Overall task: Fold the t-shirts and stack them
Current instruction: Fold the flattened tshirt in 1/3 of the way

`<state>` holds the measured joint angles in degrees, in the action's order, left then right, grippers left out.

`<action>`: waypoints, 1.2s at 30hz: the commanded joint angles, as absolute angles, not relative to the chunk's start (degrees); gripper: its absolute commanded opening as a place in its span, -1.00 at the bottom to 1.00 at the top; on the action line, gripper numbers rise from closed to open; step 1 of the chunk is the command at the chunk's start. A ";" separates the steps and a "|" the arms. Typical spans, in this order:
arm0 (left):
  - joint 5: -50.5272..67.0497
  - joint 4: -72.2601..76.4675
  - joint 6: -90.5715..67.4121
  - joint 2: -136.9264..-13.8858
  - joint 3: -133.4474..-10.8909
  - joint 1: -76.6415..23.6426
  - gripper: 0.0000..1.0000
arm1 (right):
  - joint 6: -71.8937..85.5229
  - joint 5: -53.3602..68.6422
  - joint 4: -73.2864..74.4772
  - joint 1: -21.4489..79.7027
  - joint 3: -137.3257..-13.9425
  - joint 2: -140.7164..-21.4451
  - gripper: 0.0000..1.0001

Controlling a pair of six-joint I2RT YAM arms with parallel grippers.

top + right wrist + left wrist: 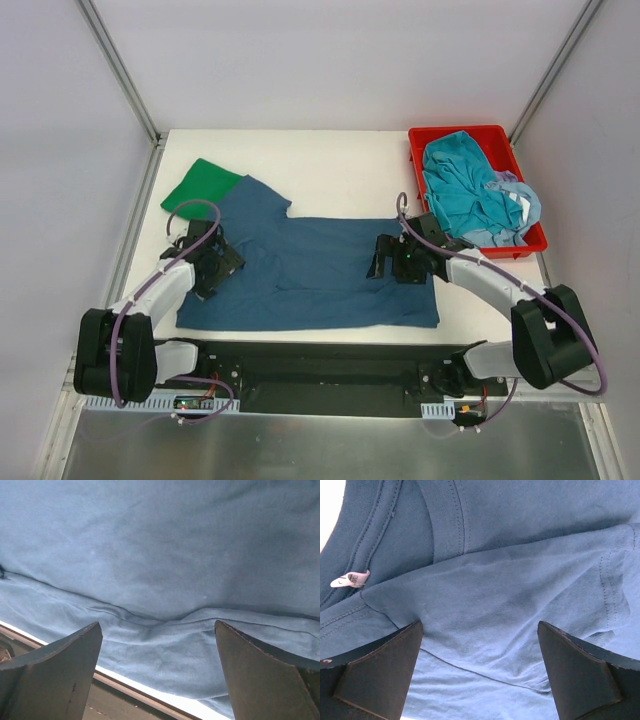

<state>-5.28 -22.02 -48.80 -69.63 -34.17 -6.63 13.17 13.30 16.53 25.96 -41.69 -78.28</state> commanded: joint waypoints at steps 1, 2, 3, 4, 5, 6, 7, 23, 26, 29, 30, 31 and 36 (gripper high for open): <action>-9.05 -26.80 -50.89 -66.01 -31.03 -6.15 0.98 | 10.46 13.10 16.87 25.66 -43.33 -73.22 0.93; -9.23 -27.50 -51.06 -65.48 -30.50 -6.15 0.98 | 10.11 12.75 16.96 25.75 -43.33 -72.43 0.93; -9.49 -28.21 -51.41 -64.52 -29.63 -6.15 0.98 | 9.85 12.31 17.14 25.75 -43.24 -71.81 0.93; -10.36 -29.26 -52.03 -63.73 -29.18 -6.15 0.98 | 9.50 11.61 17.40 25.75 -43.24 -71.02 0.93; -10.89 -29.79 -52.03 -63.11 -28.74 -6.15 0.98 | 9.23 11.08 17.66 25.75 -43.16 -70.32 0.93; -10.99 -30.14 -51.86 -62.32 -28.48 -6.15 0.98 | 8.88 10.73 17.67 25.75 -42.98 -69.62 0.93; -10.81 -30.15 -51.51 -61.53 -28.48 -6.15 0.98 | 8.62 10.46 18.01 25.75 -42.89 -69.00 0.93; -2.91 -30.32 -36.49 -74.59 -62.28 -6.15 0.98 | 4.66 5.81 18.63 25.66 -44.12 -65.30 0.93; -3.86 -30.32 -31.22 -85.48 -72.65 -6.15 0.98 | 3.43 5.01 18.72 25.66 -43.95 -65.83 0.93; -3.18 -31.37 -23.59 -96.29 -83.19 -6.07 0.98 | 2.29 5.36 19.07 25.66 -43.59 -66.71 0.93; -1.08 -31.64 -21.21 -99.20 -86.28 -6.06 0.98 | 2.02 5.19 19.16 25.66 -43.68 -67.14 0.93; -0.36 -31.73 -19.62 -102.19 -89.44 -6.06 0.98 | 1.85 5.01 19.33 25.49 -43.77 -67.41 0.93; -3.24 -34.36 -13.55 -115.03 -103.42 -6.06 0.90 | 1.23 4.57 20.48 25.58 -44.30 -69.43 0.93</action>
<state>-2.20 -30.50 -22.22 -109.82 -94.52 -6.63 3.07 5.78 19.09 25.85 -41.82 -68.16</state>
